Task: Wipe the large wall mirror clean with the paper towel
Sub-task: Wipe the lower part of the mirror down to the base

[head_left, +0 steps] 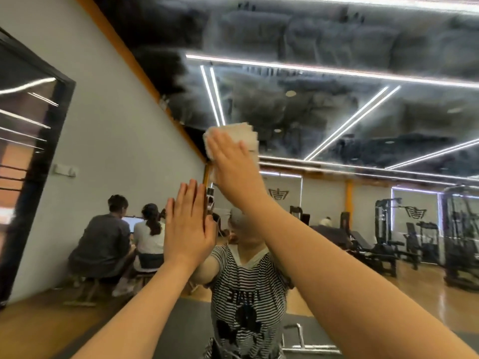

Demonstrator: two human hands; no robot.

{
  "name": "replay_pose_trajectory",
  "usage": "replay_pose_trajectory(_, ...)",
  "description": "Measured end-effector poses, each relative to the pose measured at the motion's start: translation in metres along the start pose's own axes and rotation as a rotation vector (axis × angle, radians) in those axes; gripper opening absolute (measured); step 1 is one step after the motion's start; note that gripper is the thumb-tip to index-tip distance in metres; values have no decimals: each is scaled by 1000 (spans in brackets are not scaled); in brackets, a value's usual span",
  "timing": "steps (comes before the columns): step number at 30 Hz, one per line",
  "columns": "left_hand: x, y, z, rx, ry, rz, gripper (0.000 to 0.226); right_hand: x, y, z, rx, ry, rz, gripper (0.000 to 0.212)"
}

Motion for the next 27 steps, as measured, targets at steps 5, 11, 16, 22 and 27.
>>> replay_pose_trajectory(5, 1, 0, 0, -15, 2, -11, 67, -29, 11, -6, 56, 103, -38, 65)
replay_pose_trajectory(11, -1, 2, 2, -3, 39, -8, 67, -128, 93, 30, -44, -11, -293, 66)
replay_pose_trajectory(16, 0, 3, 1, 16, 16, 4, 67, -182, 147, 50, -158, -18, -430, 56)
replay_pose_trajectory(22, 2, 2, -2, 22, 6, 8, 66, -116, 112, 63, -323, -119, -303, 65)
replay_pose_trajectory(27, 1, 3, -2, 15, 16, -4, 66, -34, 58, 0, 59, 30, 58, 72)
Point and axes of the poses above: each hand's wrist, its own y-axis away from the middle knuckle, its own z-axis out of the back of the hand, x = y × z, the point moved 8 cm from there along -y, towards the middle knuckle, and after that the axes turned 2 degrees about z, right-handed, at the moved point
